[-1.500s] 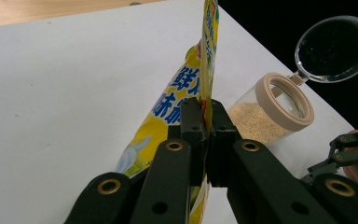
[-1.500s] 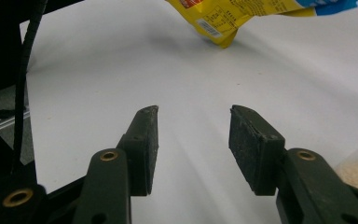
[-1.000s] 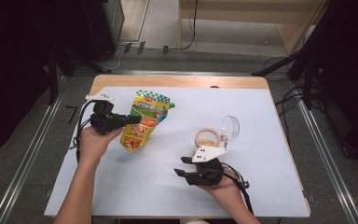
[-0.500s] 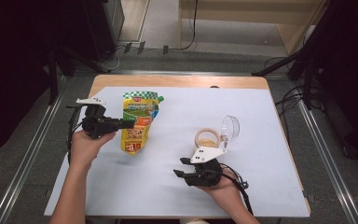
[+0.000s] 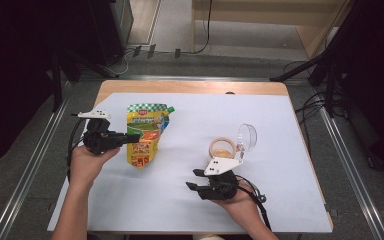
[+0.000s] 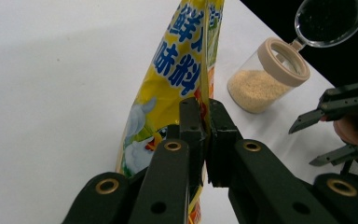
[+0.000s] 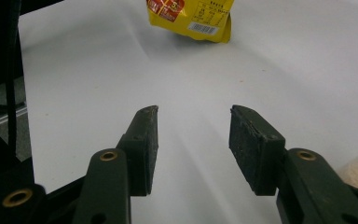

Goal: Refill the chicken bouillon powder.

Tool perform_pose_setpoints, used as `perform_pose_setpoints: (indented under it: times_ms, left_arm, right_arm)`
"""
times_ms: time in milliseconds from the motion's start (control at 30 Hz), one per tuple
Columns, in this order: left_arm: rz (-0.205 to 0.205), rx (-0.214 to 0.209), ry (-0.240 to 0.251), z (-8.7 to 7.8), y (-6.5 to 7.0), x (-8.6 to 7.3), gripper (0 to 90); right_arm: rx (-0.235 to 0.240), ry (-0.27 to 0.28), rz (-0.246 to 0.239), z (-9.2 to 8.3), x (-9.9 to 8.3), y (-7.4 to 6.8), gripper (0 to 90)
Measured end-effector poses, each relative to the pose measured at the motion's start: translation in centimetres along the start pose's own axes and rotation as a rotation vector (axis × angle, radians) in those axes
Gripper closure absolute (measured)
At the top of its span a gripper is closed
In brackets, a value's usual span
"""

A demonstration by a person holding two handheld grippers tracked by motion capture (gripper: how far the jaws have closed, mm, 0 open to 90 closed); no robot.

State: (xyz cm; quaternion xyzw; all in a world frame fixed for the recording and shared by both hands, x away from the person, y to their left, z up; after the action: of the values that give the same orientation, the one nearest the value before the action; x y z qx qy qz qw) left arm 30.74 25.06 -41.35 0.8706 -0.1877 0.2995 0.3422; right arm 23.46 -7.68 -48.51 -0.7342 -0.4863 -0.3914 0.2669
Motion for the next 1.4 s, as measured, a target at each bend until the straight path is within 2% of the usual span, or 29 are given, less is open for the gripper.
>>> perform_pose_setpoints:
  times_ms: [200, 300, 367, 500, 633, 733, 900, 1167, 1267, 1400]
  left_arm:
    - [-0.017, -0.017, 0.019, -1.0, -0.2, -2.2, 84.9]
    - [-0.014, -0.030, 0.026, -1.4, -0.1, -2.6, 82.4]
    - [0.003, -0.048, 0.029, -1.7, 0.1, -2.8, 78.6]
    - [0.020, -0.054, 0.035, -1.9, 0.5, -2.8, 75.1]
    - [0.037, -0.064, 0.058, -2.7, 1.3, -2.3, 71.8]
    - [0.040, -0.059, 0.058, -3.3, 1.9, -1.6, 70.4]
    - [0.025, -0.044, 0.053, -3.7, 2.4, -0.9, 68.4]
    - [0.012, -0.052, 0.065, -5.1, 3.3, 0.9, 67.1]
    - [0.006, -0.032, 0.056, -5.4, 3.6, 1.7, 66.3]
    - [0.005, -0.047, 0.083, -6.0, 3.7, 3.1, 65.9]
  right_arm:
    - [0.004, -0.003, -0.002, 0.2, 0.0, -0.1, 53.5]
    - [0.009, -0.009, -0.009, 0.3, 0.0, -0.2, 53.5]
    - [0.011, -0.007, -0.012, 0.4, 0.1, -0.3, 53.4]
    - [0.014, -0.007, -0.012, 0.5, 0.1, -0.3, 53.4]
    - [0.011, -0.003, -0.008, 0.4, 0.1, -0.2, 53.4]
    - [0.012, -0.002, -0.010, 0.3, 0.2, -0.1, 53.4]
    - [0.013, -0.007, -0.009, 0.4, 0.2, -0.1, 53.2]
    - [0.007, -0.004, -0.008, 0.2, 0.2, 0.2, 53.0]
    - [0.009, -0.002, -0.004, 0.1, 0.3, 0.2, 53.0]
    - [0.008, 0.001, -0.002, 0.0, 0.3, 0.3, 52.9]
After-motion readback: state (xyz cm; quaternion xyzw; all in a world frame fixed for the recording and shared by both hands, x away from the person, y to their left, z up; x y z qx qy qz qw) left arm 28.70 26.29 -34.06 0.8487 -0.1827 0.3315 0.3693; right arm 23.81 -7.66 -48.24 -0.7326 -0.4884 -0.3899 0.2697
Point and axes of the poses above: each handheld gripper's, and its own axes: z roughly forward along the jaws, x roughly out of its top, y roughly to its right, the point moved 2 cm from there along z, roughly forward along the jaws, and after that the axes turned 9 degrees about -z, right-handed, at the moved point
